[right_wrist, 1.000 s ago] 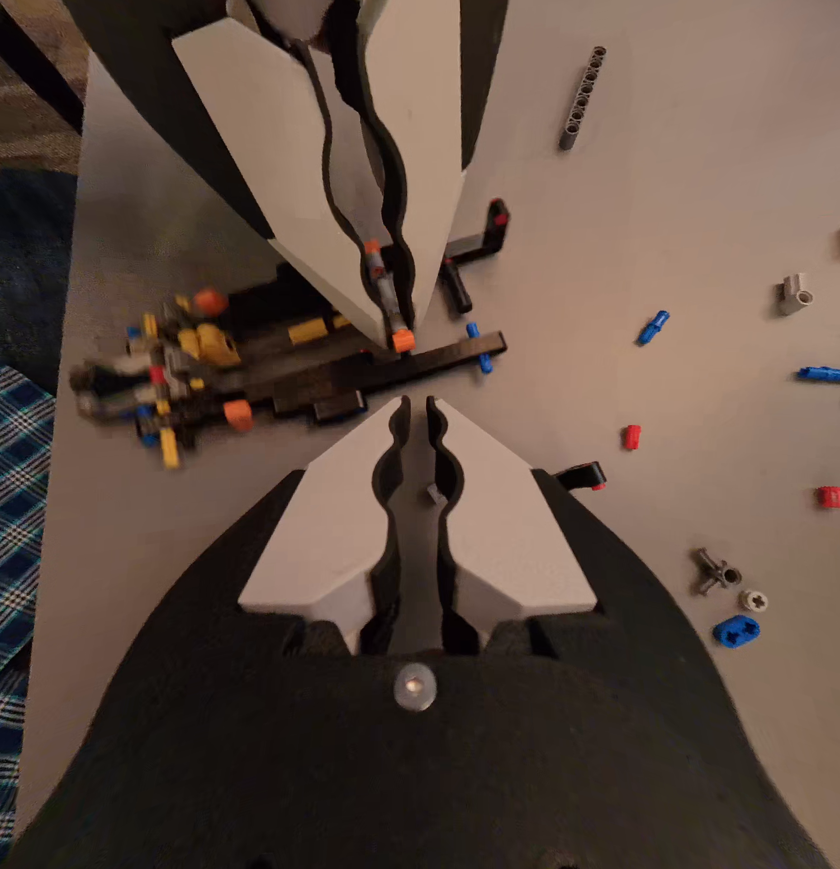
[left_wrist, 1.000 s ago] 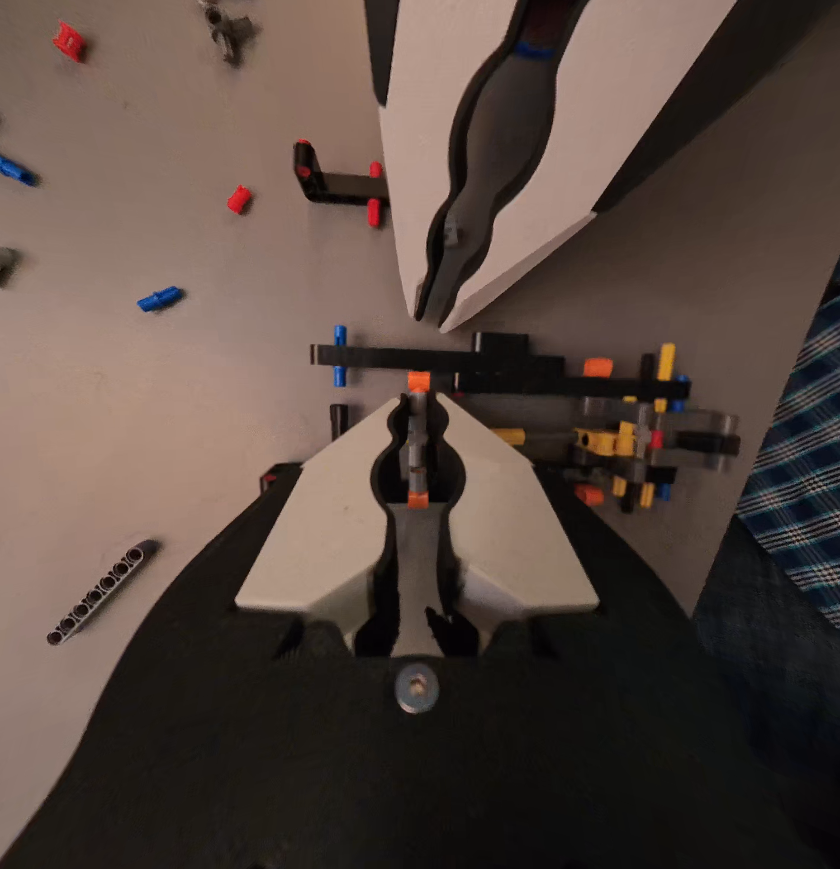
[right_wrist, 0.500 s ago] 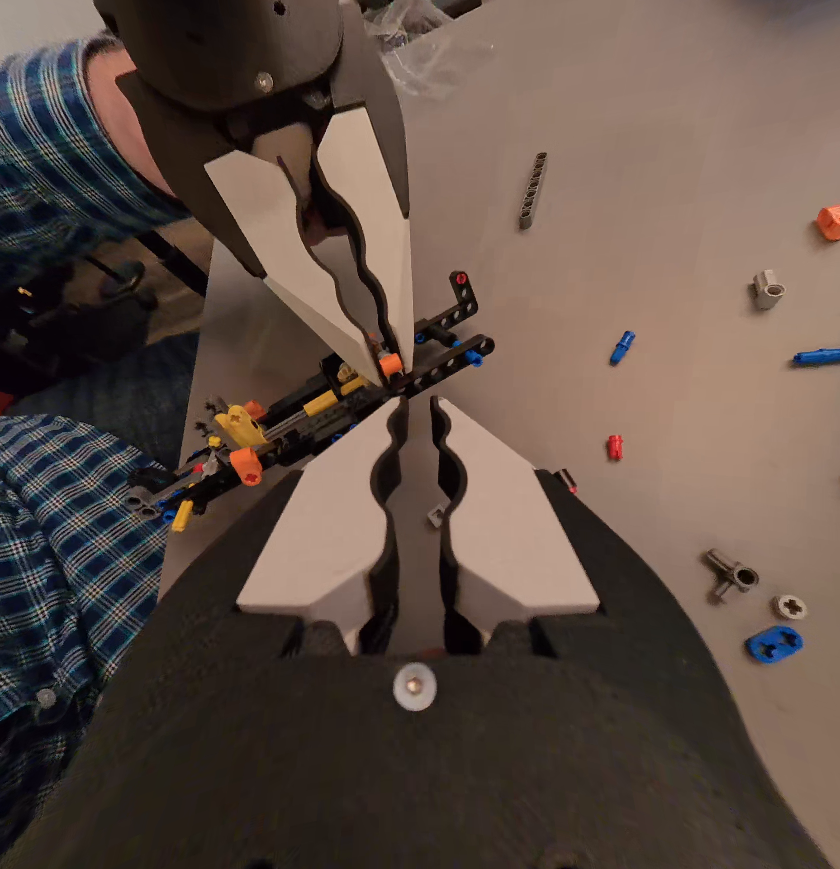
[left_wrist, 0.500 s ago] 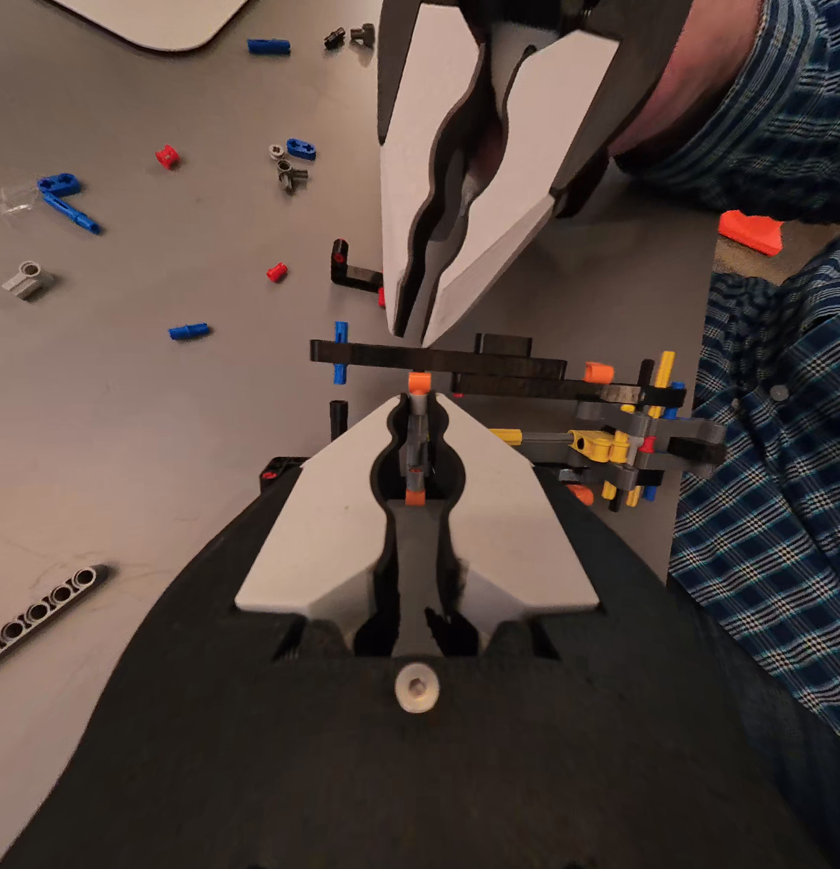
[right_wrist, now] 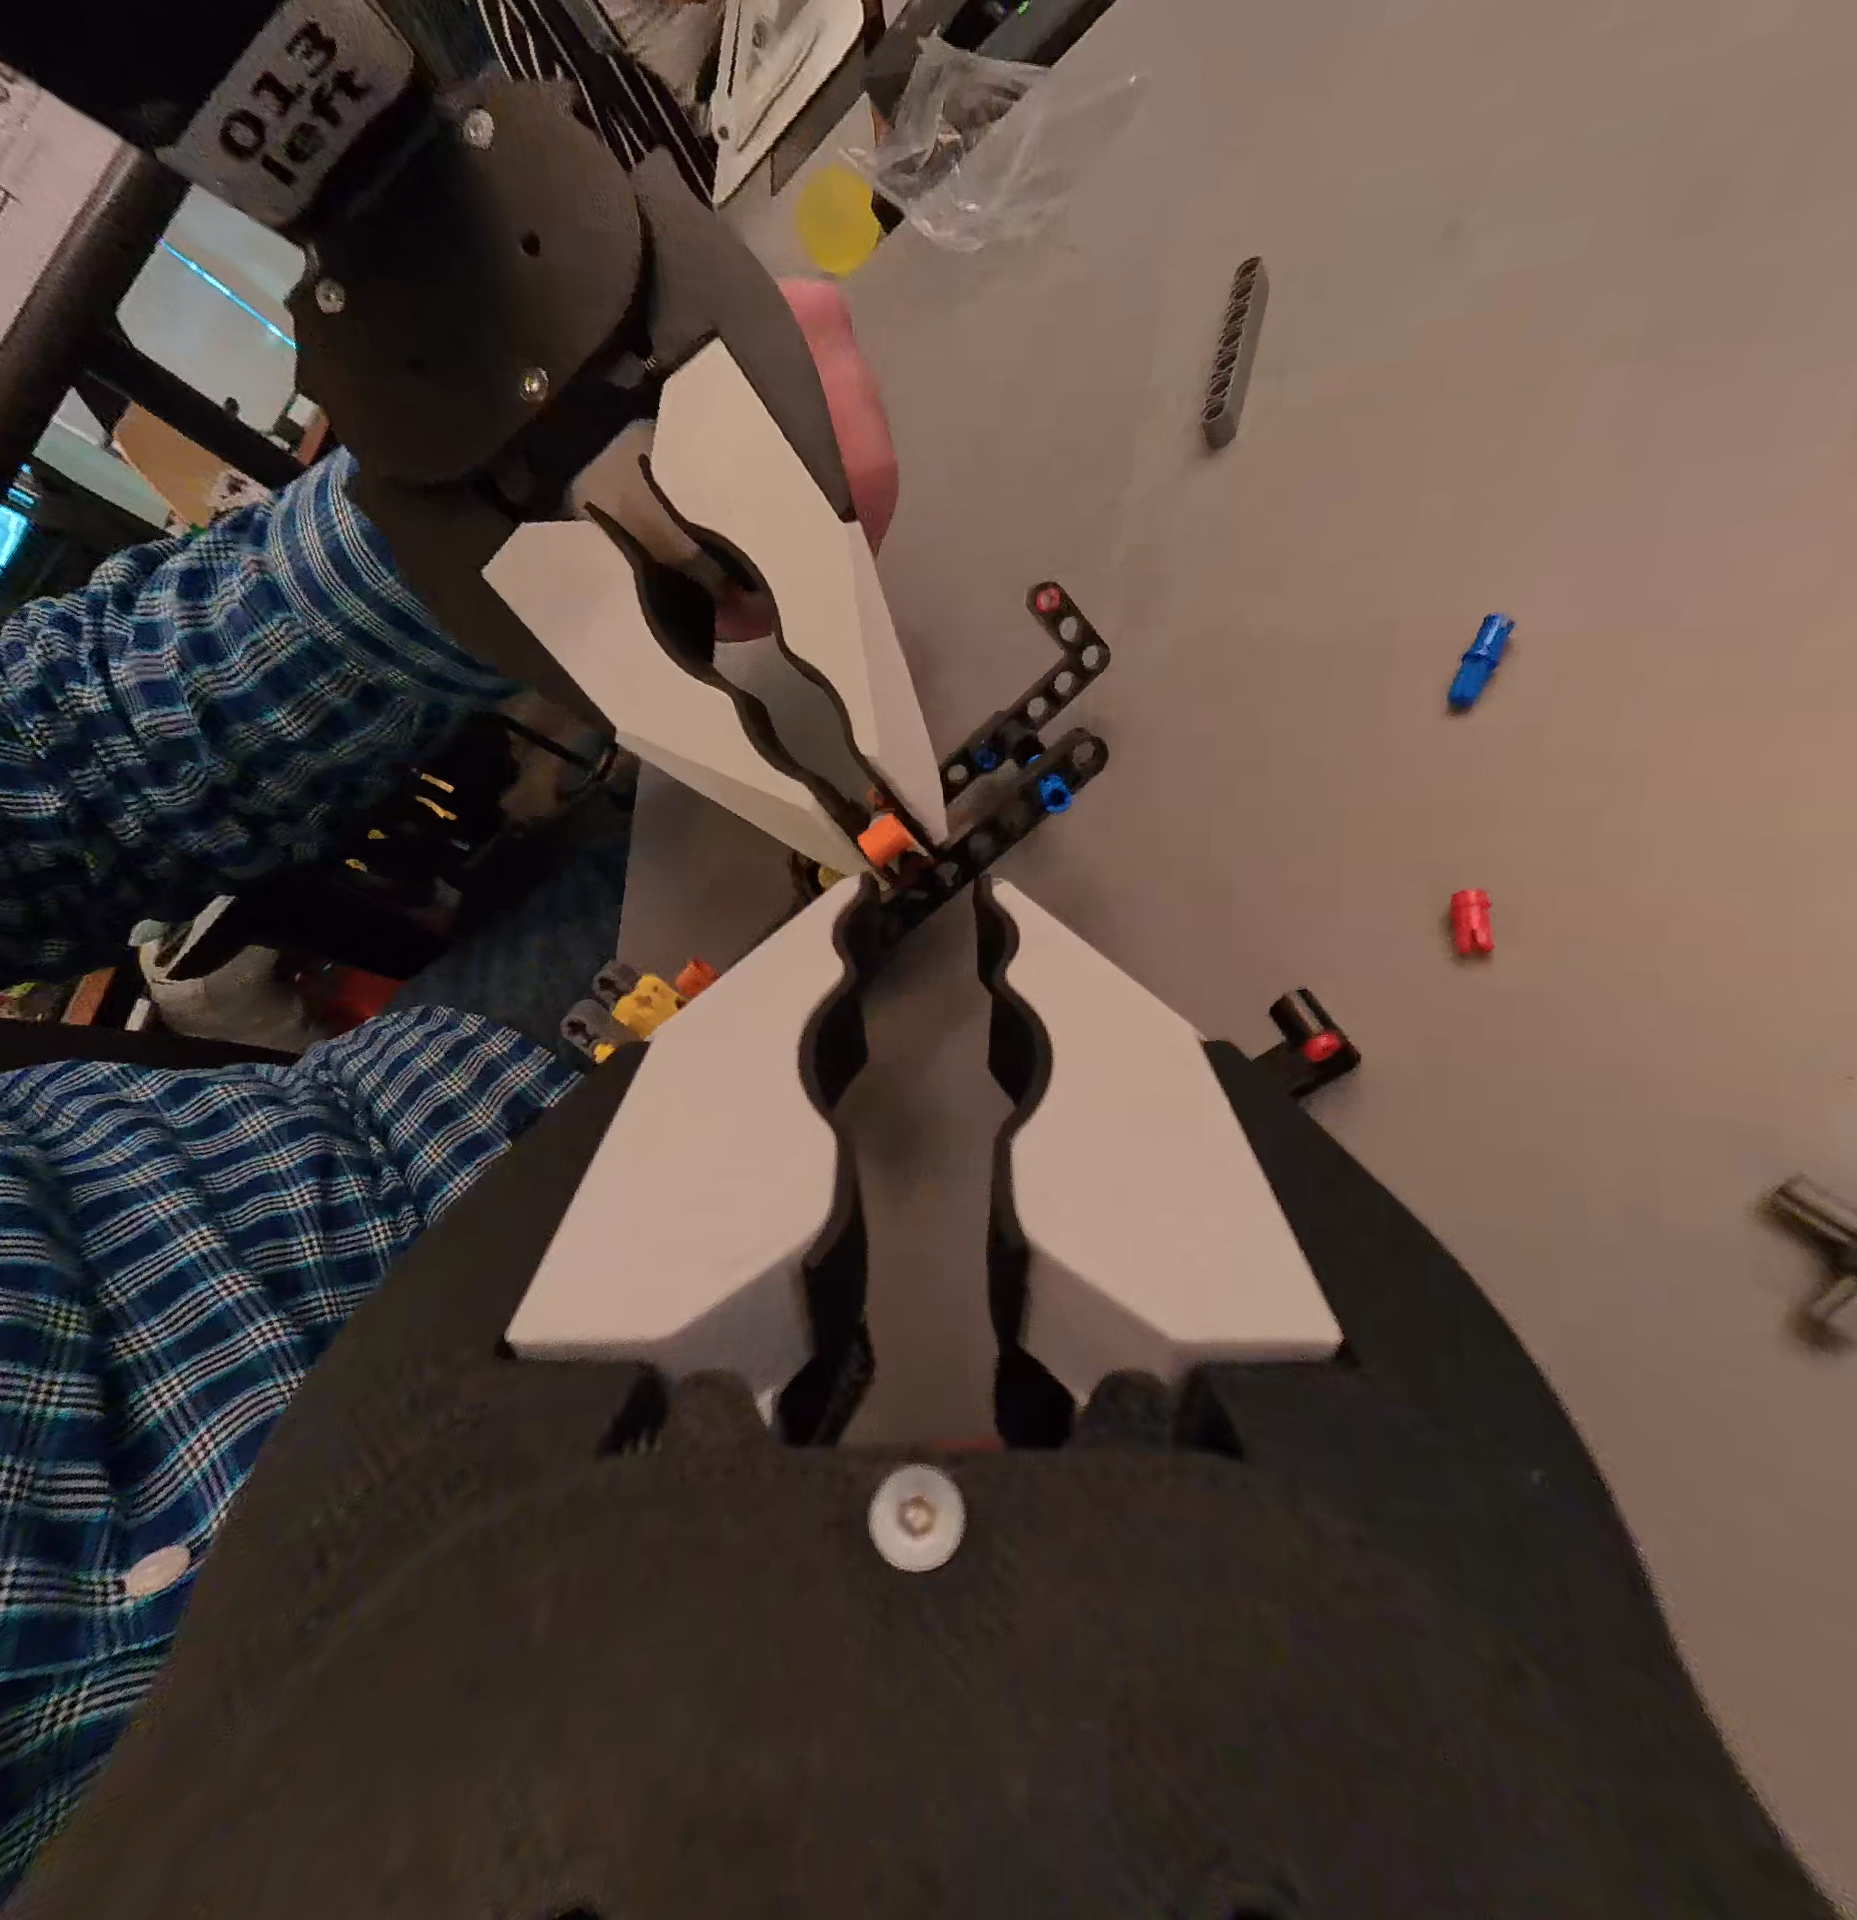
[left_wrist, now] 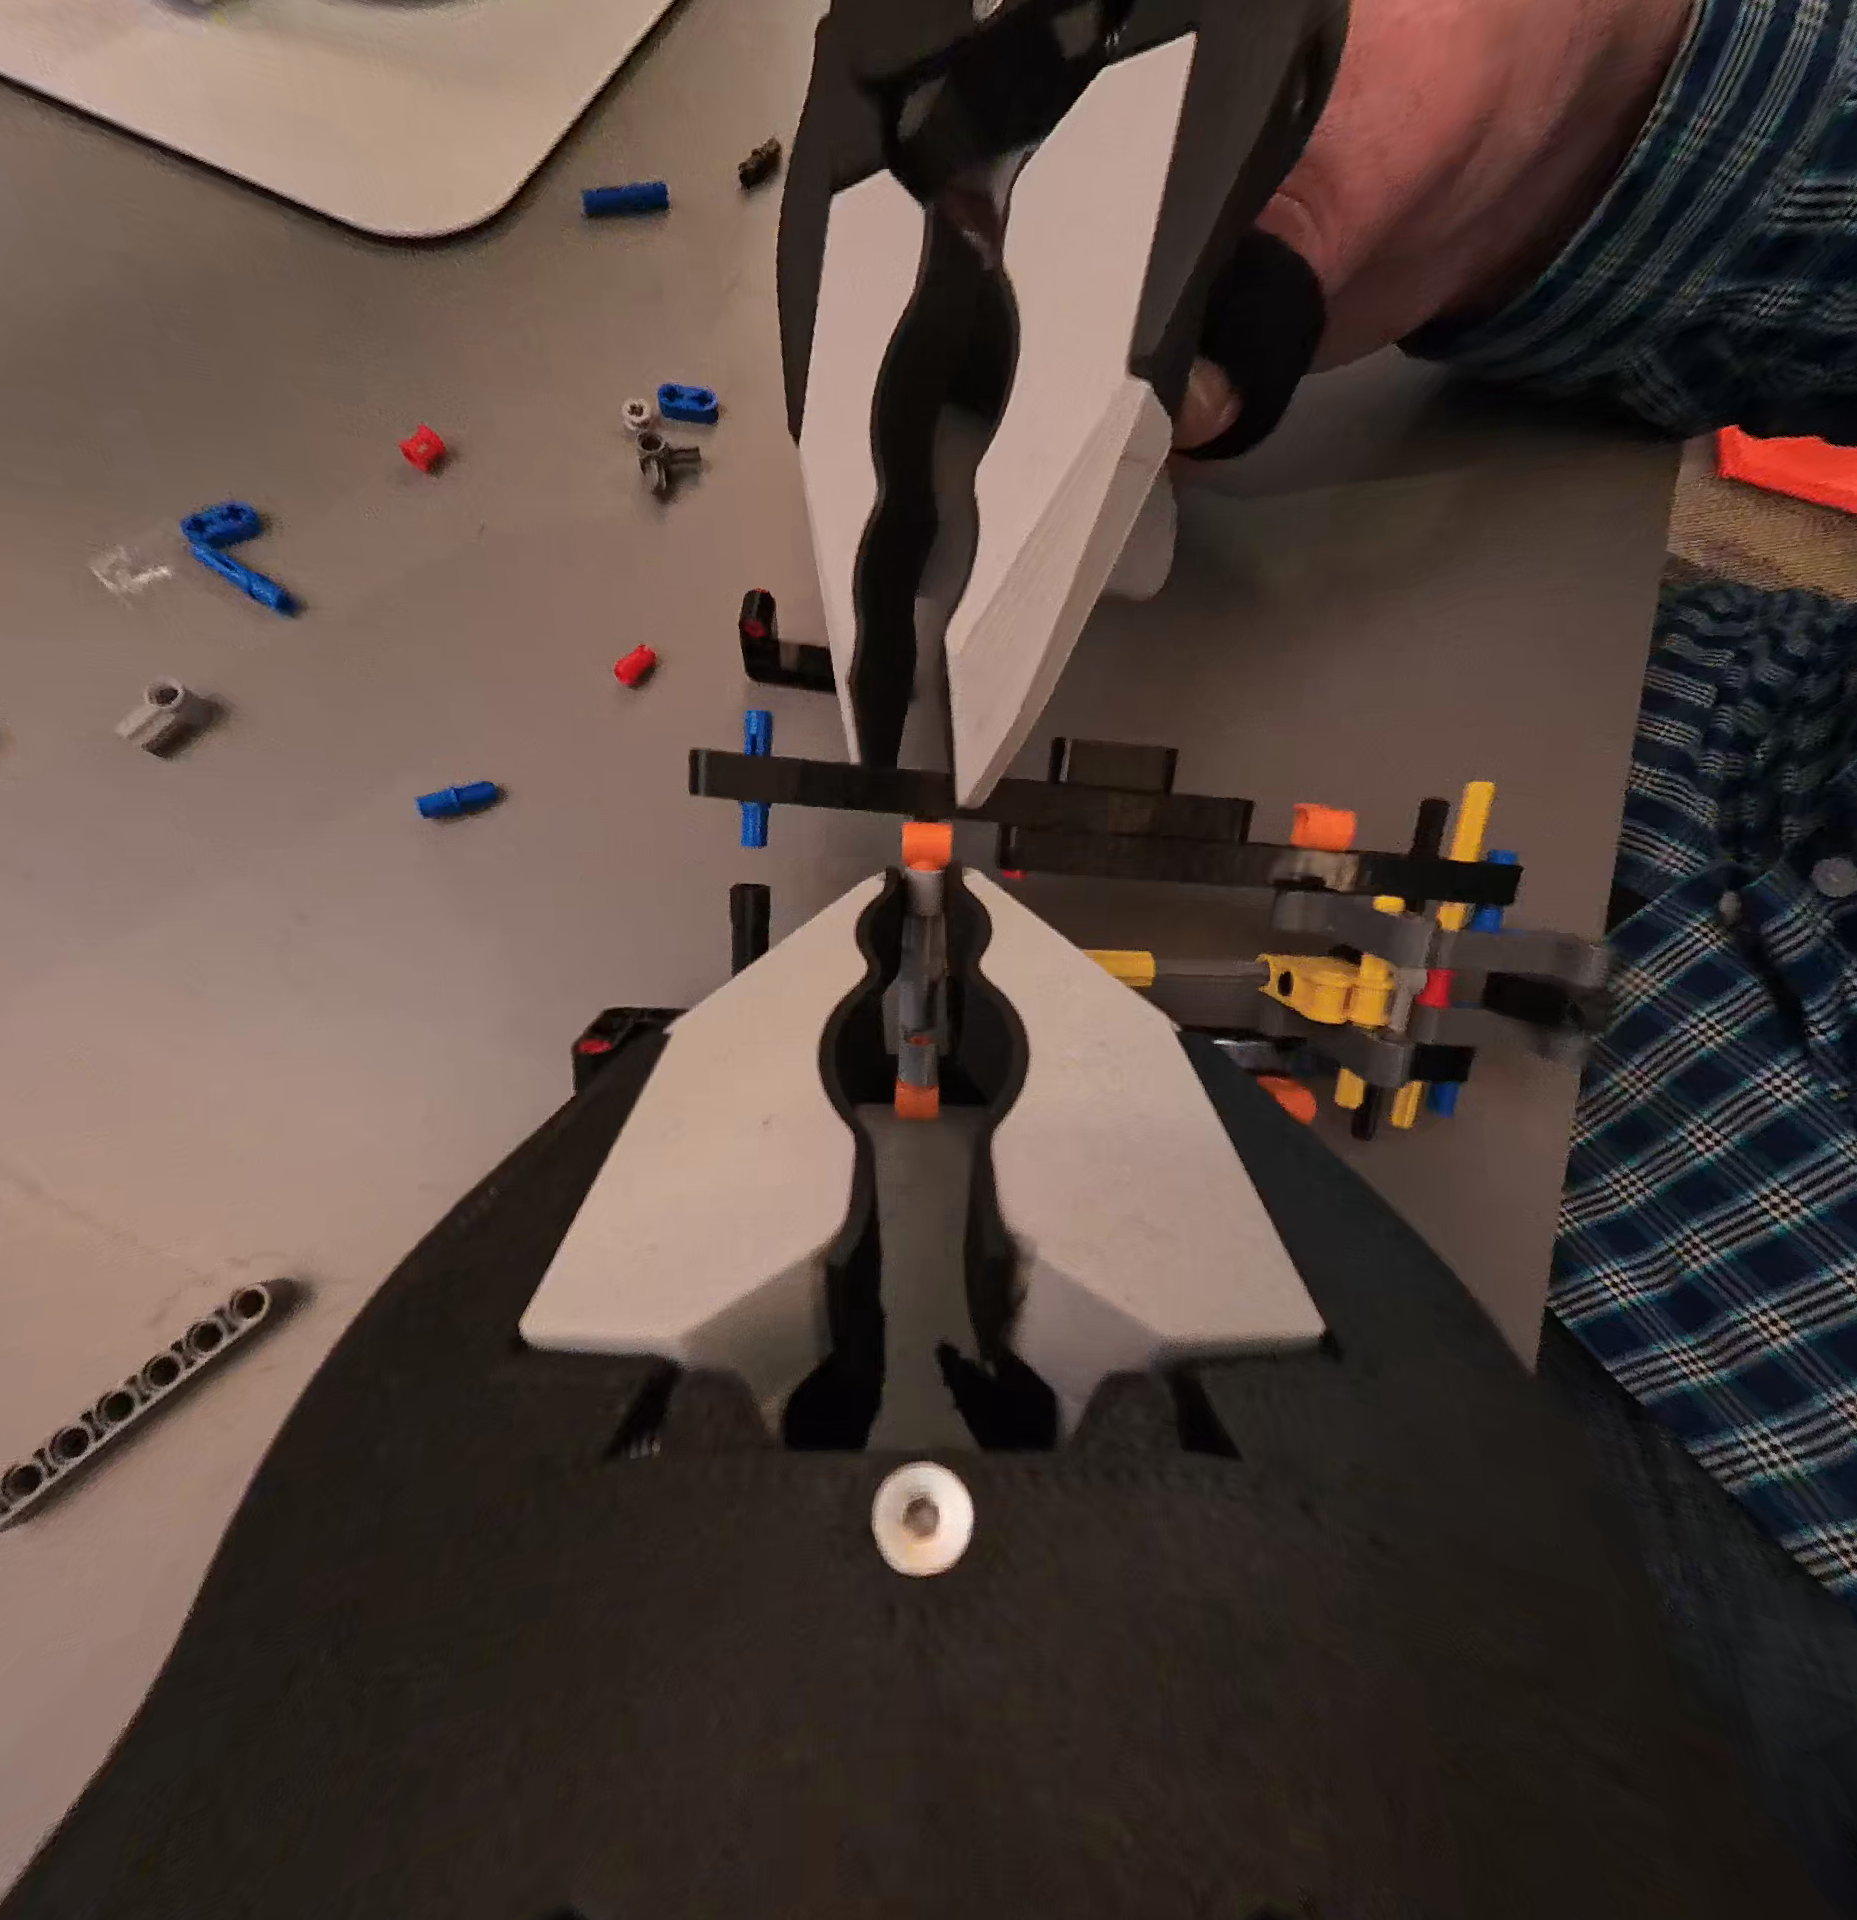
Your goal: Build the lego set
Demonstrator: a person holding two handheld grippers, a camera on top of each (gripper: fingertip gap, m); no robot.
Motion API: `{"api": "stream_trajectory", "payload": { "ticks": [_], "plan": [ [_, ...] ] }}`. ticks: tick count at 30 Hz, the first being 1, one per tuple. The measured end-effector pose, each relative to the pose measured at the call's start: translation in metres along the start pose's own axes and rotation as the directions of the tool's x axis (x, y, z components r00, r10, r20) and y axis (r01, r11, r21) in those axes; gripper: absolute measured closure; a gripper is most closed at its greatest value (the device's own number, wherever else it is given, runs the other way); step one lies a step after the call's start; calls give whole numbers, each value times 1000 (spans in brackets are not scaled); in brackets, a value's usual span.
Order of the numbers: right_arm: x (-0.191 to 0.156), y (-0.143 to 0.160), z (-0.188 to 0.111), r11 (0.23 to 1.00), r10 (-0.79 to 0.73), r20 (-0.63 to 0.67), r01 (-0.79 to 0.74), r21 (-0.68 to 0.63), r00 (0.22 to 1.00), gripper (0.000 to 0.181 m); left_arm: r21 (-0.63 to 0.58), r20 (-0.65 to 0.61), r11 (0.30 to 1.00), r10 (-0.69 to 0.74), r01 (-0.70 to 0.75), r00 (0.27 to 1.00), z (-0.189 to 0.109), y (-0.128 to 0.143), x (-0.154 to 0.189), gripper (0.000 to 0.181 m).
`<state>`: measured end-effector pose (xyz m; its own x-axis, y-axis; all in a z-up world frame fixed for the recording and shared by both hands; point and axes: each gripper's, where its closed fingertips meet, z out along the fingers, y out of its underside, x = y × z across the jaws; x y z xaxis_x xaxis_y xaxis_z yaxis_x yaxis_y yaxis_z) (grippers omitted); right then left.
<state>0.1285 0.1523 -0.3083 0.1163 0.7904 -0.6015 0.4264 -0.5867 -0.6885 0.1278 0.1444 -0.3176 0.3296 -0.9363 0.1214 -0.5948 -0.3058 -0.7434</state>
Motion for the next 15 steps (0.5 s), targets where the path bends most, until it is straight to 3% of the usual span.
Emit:
{"api": "stream_trajectory", "payload": {
  "ticks": [8,15],
  "plan": [
    [-15,-12,-11,996,10,80,-18,93,997,169,45,77,995,80,-83,994,-8,-19,6,176],
    [-36,-25,-39,973,-49,143,14,232,989,170,30,230,966,244,-257,942,-20,-50,16,176]
  ]
}}
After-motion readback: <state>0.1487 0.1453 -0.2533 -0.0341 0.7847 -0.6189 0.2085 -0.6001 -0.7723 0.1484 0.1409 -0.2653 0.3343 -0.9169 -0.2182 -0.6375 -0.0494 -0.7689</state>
